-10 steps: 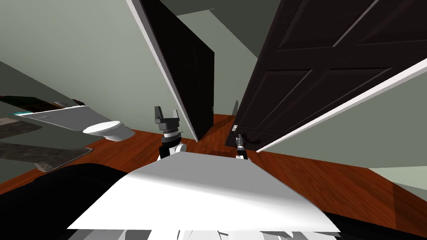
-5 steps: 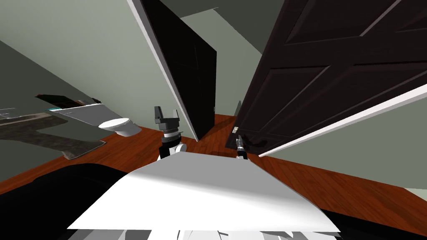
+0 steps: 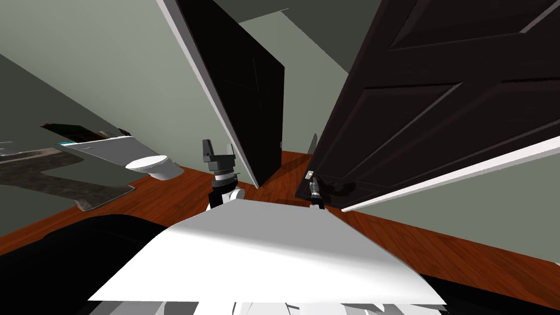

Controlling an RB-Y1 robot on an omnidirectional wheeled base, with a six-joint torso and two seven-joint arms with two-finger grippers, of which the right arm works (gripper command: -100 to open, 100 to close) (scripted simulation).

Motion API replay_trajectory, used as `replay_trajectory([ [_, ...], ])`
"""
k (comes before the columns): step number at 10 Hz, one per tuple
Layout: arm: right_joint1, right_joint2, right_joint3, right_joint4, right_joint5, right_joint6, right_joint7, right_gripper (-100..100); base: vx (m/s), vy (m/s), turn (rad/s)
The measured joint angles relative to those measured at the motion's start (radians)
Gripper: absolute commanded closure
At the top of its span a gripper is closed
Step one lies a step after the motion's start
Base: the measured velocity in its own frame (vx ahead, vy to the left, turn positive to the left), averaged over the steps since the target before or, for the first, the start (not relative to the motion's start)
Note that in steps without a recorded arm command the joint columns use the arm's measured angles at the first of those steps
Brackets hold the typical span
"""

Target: Push the door open

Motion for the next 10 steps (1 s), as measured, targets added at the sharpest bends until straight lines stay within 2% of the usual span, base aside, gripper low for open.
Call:
replay_trajectory([
  [5,-0.008,0.007,-0.011,0.015,-0.003,-0.003,0.006,-100,0.157,-0.034,0.02],
  [6,-0.008,0.008,-0.011,0.015,-0.002,-0.004,0.006,100,-0.014,0.005,0.001],
  [10,-0.009,0.007,-0.011,0.015,-0.002,-0.002,0.006,100,-0.012,0.002,0.001],
])
